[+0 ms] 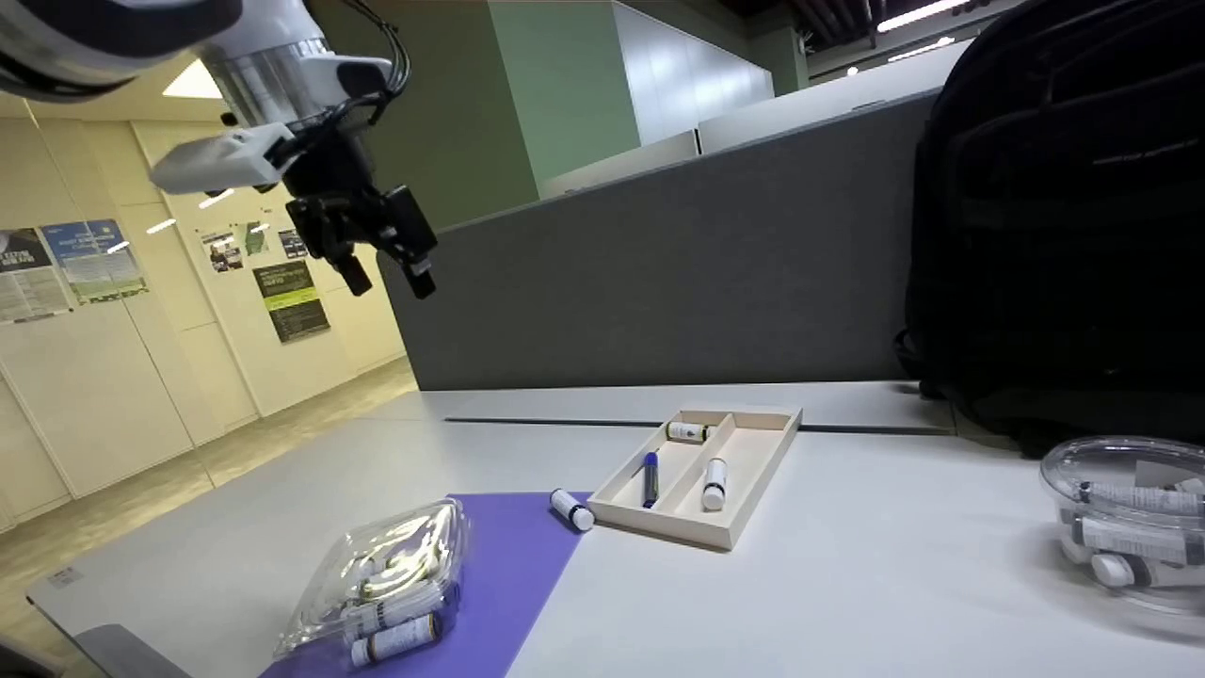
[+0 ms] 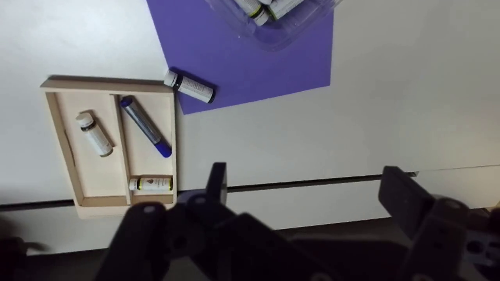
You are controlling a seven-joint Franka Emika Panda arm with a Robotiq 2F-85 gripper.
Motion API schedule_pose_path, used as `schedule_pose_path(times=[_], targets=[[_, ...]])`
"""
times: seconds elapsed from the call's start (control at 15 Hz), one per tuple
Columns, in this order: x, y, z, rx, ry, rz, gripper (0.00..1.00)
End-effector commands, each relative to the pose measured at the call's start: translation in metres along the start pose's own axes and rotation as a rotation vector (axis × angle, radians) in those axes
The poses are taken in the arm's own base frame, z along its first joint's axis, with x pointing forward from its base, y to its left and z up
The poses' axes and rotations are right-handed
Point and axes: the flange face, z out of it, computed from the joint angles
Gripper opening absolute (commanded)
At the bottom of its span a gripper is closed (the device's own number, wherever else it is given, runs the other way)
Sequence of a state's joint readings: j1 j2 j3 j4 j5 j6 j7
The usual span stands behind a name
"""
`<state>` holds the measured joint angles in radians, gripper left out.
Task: Move the bottle from the mat to the tray
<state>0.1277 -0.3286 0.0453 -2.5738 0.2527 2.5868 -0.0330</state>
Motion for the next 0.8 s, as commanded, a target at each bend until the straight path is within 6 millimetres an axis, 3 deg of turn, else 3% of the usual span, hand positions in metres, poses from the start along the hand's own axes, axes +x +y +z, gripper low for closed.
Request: schedule_pose_path(times=[0.0,0.4,0.6,0.73], targets=[[0.032,0.003,0.038,-0.063,0.021,-0.118,1.00],[0.059,-0.020,0.123,-0.029,-0.096,-0.443,1.00],[0.067,-0.017,0.149,0.056,-0.181,-0.584,1.00],[0.073,-0.013,0.151,0.098,-0.250,-0.681,1.00]])
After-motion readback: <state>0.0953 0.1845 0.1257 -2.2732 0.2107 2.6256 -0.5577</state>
